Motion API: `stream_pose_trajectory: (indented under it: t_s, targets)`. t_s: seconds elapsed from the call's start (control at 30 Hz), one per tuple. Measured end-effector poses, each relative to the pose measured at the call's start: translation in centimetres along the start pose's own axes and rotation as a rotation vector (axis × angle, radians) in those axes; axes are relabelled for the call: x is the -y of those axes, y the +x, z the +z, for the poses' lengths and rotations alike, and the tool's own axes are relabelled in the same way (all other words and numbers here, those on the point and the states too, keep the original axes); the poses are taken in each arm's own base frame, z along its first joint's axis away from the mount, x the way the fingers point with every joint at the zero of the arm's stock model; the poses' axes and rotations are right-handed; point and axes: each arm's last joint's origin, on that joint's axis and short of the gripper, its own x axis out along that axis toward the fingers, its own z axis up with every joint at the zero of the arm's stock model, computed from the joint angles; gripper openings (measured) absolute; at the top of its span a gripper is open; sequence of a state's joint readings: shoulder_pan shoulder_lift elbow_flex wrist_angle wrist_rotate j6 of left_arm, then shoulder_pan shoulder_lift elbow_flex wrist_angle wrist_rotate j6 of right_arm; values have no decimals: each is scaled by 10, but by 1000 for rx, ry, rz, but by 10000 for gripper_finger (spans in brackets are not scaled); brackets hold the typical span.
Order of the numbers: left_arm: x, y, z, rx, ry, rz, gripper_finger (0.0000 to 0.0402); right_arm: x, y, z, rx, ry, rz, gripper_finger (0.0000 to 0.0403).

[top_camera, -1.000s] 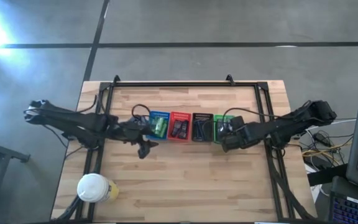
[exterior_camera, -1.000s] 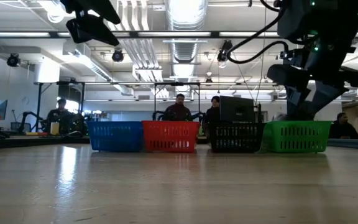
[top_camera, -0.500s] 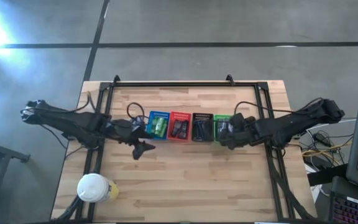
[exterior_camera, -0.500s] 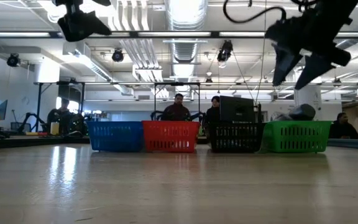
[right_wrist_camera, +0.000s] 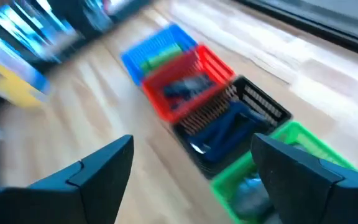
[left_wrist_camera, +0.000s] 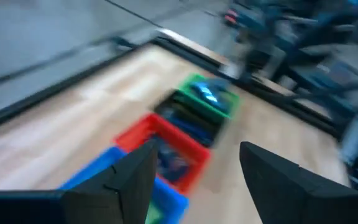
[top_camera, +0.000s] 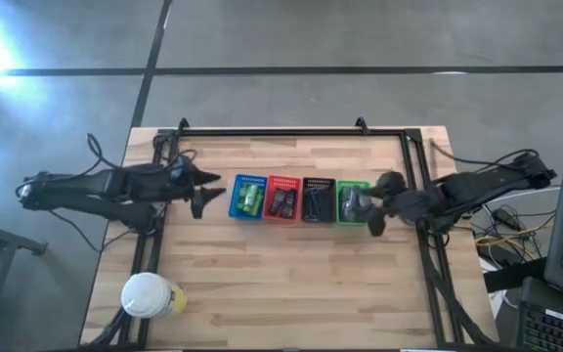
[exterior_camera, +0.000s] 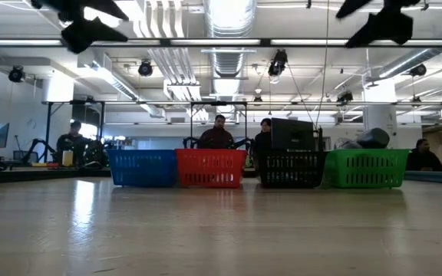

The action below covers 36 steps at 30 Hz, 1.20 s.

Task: Pick & Place Travel size toiletries
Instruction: Return to Home Position

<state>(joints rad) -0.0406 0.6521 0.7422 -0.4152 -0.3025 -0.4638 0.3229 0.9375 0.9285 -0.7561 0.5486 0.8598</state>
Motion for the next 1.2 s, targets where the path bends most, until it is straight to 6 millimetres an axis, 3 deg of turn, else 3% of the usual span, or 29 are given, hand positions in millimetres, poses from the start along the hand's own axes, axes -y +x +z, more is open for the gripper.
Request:
stream_pose_trajectory:
  t_s: [0.13,0.27,0.53,0.8,1.03,1.2]
  targets:
    - [-10,-7,-14,43,-201,19,234,11,-24,10,64,61,74,306]
    - [-10,-4,-26,85,-106,-213,234,26,-41,11,80,51,157,294]
    - [-27,-2,-65,253,-45,-434,234,62,-50,-13,157,104,233,270]
    - [-46,-6,-94,425,-36,-478,234,87,-36,-50,338,126,488,245]
    - [-57,-5,-117,435,-55,-476,234,103,-7,-88,420,147,596,226]
    - [-60,-1,-123,374,-41,-430,234,100,6,-97,418,138,629,219]
